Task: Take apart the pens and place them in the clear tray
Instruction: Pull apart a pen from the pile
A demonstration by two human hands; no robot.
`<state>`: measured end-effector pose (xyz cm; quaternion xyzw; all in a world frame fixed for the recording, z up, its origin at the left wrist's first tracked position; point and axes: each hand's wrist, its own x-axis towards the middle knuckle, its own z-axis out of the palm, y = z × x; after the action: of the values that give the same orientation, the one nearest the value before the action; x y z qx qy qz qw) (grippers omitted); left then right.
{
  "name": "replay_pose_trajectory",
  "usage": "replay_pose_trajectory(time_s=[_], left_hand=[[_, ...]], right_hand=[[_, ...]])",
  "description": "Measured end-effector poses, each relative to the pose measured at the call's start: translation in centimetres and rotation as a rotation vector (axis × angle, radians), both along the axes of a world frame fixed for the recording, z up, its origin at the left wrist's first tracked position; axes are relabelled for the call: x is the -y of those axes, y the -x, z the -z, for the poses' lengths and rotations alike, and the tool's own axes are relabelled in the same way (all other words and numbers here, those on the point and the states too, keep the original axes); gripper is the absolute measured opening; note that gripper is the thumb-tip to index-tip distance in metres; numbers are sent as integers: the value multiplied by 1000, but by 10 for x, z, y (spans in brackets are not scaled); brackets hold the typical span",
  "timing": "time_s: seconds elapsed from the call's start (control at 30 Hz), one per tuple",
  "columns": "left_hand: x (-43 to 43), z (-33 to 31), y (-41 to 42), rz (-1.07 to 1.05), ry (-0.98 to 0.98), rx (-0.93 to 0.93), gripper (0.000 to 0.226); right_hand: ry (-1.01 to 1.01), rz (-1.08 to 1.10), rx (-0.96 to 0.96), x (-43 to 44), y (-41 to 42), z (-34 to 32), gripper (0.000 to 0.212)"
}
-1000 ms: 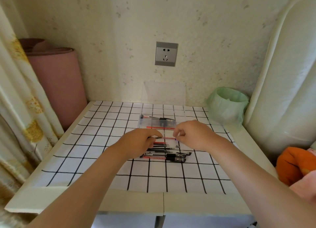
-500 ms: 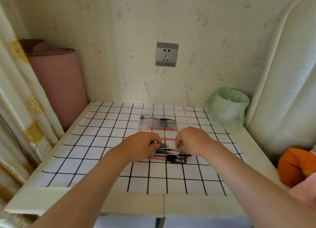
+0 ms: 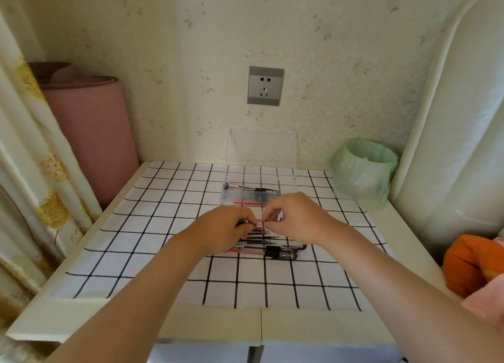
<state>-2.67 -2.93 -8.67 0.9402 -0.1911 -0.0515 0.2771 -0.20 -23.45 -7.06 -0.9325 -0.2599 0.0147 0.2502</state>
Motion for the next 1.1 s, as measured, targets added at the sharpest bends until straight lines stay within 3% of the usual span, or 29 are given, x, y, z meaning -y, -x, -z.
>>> replay_pose_trajectory(time_s=[0.4, 0.63, 0.77, 0.9, 1.1], left_hand=[[1, -1, 0, -9, 88, -18, 9], [-4, -1, -4, -65, 136, -14, 5], [-5, -1, -4, -40, 136, 7, 4], [-7, -1, -4, -32, 115, 51, 5], [-6, 0, -4, -29, 78, 61, 5]], right_hand=[[-149, -38, -46, -9, 8, -1, 8], [-152, 10, -36, -9, 5, 3, 14], [-126, 14, -41, -9, 6, 0, 6], [-42, 11, -102, -8, 5, 2, 33], [-98, 39, -70, -3, 3, -1, 18]])
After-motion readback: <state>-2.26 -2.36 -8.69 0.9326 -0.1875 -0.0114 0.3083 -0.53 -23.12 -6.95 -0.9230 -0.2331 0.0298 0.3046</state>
